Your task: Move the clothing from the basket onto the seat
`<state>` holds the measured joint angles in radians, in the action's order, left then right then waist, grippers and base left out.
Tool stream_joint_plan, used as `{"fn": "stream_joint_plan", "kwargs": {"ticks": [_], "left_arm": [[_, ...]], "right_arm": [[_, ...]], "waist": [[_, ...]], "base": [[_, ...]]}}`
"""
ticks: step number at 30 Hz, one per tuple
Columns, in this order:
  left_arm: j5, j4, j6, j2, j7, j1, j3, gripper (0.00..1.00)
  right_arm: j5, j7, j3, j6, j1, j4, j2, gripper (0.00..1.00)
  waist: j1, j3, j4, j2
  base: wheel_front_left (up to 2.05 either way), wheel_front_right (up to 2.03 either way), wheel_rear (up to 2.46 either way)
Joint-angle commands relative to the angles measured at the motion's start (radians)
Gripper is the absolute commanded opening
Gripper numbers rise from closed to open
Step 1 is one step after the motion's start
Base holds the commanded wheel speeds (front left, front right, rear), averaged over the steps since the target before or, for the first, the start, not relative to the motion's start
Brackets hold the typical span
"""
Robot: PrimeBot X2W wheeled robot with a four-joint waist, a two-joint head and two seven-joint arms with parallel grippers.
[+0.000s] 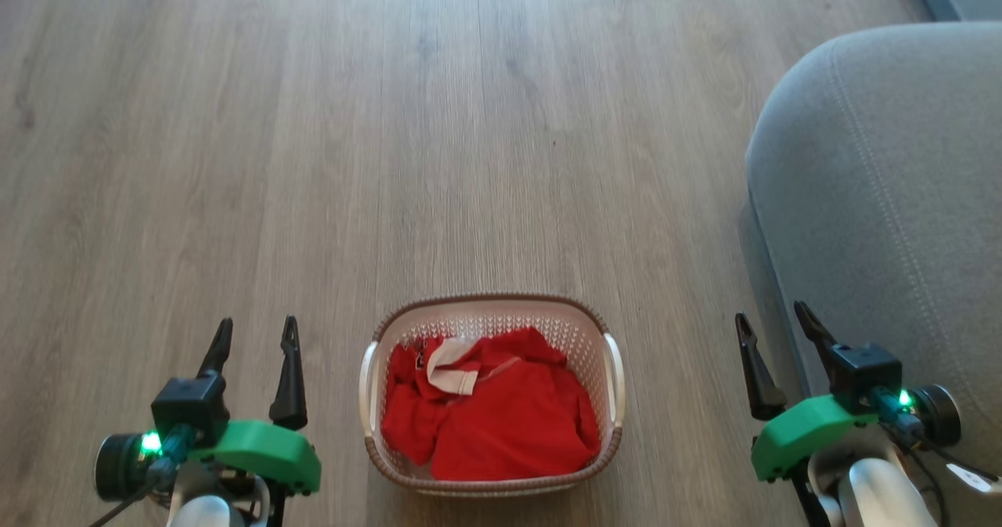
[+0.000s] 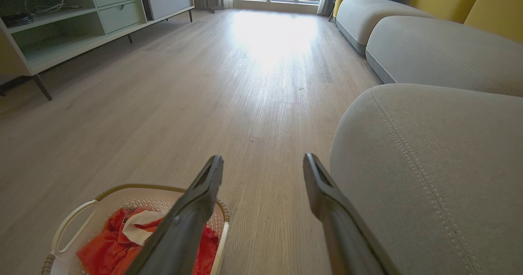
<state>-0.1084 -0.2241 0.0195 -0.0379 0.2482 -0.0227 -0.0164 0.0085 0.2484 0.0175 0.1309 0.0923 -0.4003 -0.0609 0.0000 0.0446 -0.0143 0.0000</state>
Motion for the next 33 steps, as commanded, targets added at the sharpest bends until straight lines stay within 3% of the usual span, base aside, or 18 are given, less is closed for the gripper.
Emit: {"fn": "stream_joint_plan", "kwargs": {"ticks": [1, 8, 27, 33], "left_arm": [[0.002, 0.030, -0.004, -0.012, 0.014, -0.046, 0.031, 1.00], [-0.005, 0.043, -0.004, -0.012, 0.014, -0.093, 0.010, 1.00], [-0.021, 0.090, 0.018, -0.012, 0.014, -0.451, -0.106, 1.00], [-0.056, 0.021, 0.017, -0.012, 0.014, -0.534, -0.153, 1.00]], "right_arm": [[-0.006, 0.013, -0.020, 0.000, 0.050, 0.037, 0.004, 1.00], [-0.010, 0.013, 0.000, 0.000, 0.094, 0.073, 0.004, 1.00], [-0.012, 0.013, 0.015, 0.000, 0.431, 0.250, -0.026, 1.00], [-0.010, 0.013, 0.007, 0.000, 0.486, 0.259, -0.027, 1.00]], "waist": [[0.0000, 0.015, -0.003, 0.0000], [0.0000, 0.130, -0.007, 0.0000], [0.0000, 0.739, -0.037, 0.0000], [0.0000, 0.817, -0.047, 0.0000]], "base": [[0.00, 0.00, 0.00], [0.00, 0.00, 0.00], [0.00, 0.00, 0.00], [0.00, 0.00, 0.00]]}}
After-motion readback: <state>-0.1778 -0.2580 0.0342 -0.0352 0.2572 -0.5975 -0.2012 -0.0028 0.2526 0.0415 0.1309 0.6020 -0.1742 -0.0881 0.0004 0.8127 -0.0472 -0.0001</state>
